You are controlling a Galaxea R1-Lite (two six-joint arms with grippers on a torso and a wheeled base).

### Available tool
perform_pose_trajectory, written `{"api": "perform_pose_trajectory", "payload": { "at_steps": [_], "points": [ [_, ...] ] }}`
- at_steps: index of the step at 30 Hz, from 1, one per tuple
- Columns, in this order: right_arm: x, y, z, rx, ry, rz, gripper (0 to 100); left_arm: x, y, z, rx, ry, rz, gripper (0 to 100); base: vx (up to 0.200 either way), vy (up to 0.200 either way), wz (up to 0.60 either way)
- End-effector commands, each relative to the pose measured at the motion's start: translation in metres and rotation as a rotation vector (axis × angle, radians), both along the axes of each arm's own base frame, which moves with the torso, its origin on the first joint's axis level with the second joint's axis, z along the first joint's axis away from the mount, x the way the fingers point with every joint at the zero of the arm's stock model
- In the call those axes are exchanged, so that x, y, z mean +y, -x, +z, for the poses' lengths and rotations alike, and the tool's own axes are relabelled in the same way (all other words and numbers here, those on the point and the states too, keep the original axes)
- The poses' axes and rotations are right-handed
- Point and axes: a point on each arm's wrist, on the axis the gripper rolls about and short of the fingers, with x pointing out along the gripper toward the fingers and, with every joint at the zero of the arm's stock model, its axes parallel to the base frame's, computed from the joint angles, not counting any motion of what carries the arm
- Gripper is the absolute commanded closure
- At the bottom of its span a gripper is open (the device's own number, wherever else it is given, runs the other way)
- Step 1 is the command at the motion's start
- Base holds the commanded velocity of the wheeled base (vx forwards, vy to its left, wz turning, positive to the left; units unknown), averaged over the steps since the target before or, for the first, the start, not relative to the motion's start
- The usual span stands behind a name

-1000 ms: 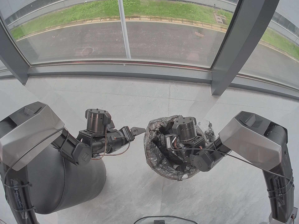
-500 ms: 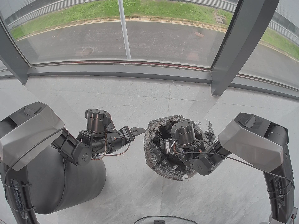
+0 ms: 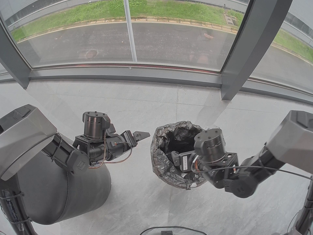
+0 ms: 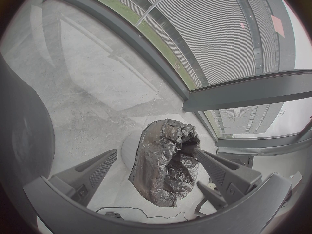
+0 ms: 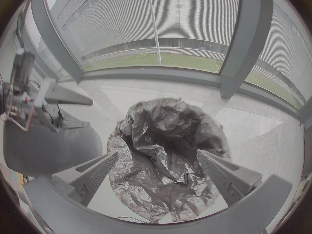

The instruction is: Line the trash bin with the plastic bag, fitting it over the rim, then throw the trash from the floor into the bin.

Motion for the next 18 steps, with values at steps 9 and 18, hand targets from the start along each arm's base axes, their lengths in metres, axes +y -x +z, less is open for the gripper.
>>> {"api": "perform_pose_trajectory", "payload": {
  "at_steps": [9, 18],
  "points": [
    [-0.109, 0.005, 0.044, -0.029, -0.097, -0.207, 0, 0.046, 0.085, 0.021, -0.222, -0.055, 0.054, 0, 0.000, 0.000, 0.00],
    [-0.148, -0.071, -0.025, -0.007, -0.042, -0.254, 0, 0.058, 0.102, 0.009, -0.280, -0.216, 0.223, 0, 0.000, 0.000, 0.00]
  ]
}}
